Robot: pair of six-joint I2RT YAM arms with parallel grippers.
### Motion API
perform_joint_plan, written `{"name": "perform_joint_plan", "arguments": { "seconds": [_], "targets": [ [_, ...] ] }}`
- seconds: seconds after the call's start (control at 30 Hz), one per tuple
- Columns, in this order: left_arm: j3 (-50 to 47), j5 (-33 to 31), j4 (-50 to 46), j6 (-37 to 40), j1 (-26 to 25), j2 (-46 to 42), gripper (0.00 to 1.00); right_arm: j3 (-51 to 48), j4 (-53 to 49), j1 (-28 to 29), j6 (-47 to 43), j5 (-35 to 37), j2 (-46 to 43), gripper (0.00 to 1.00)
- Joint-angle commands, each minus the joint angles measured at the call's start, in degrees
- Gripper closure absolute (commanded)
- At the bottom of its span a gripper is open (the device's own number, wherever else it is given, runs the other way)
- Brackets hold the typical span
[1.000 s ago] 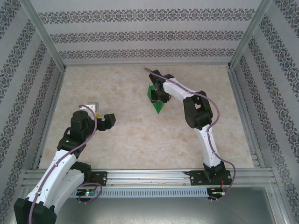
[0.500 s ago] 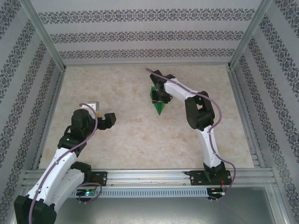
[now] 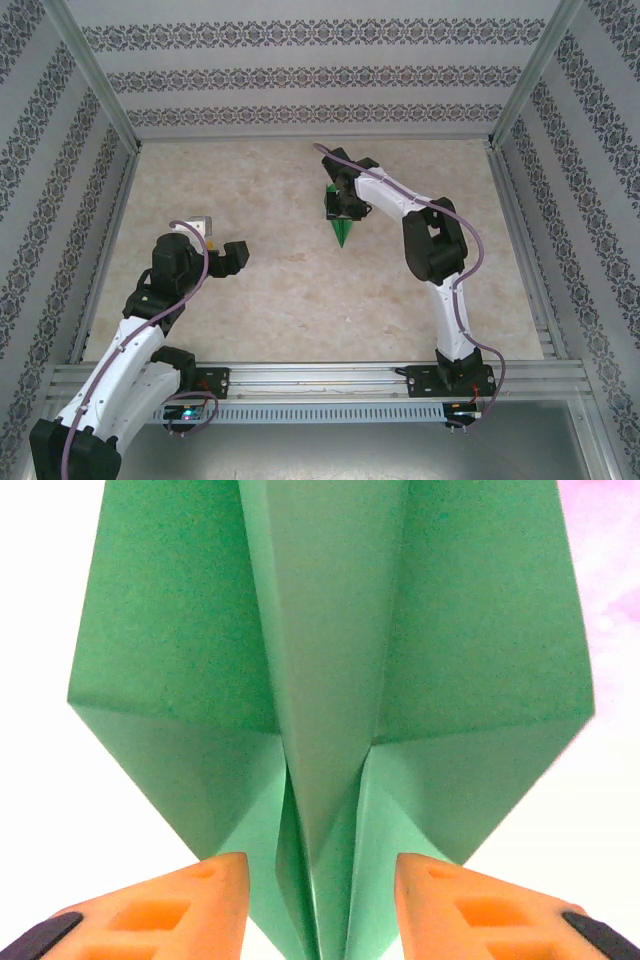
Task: Fold a paper plane with a square sheet of paper (fold left side to right side)
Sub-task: Place the paper plane at the top-center of the table, then reset both arms
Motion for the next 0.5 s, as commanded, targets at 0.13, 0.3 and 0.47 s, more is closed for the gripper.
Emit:
{"name": "perform_joint_plan", "arguments": {
  "seconds": [0.13, 0.3, 0.47],
  "targets": [
    [1.5, 1.4, 0.8, -1.4, 0.9, -0.3, 0.02, -5.0, -0.4, 2.2, 0.0, 2.7, -8.7, 0.54],
    [2.4, -0.4, 0.8, -1.0, 1.4, -0.1, 0.0, -15.4, 3.7, 4.0, 0.2, 5.2, -20.8, 0.48],
    [4.4, -2.9, -0.4, -0.3, 2.1, 0.8, 0.0, -26.9, 8.0, 5.1, 0.2, 7.2, -35.0, 0.42]
  ]
}}
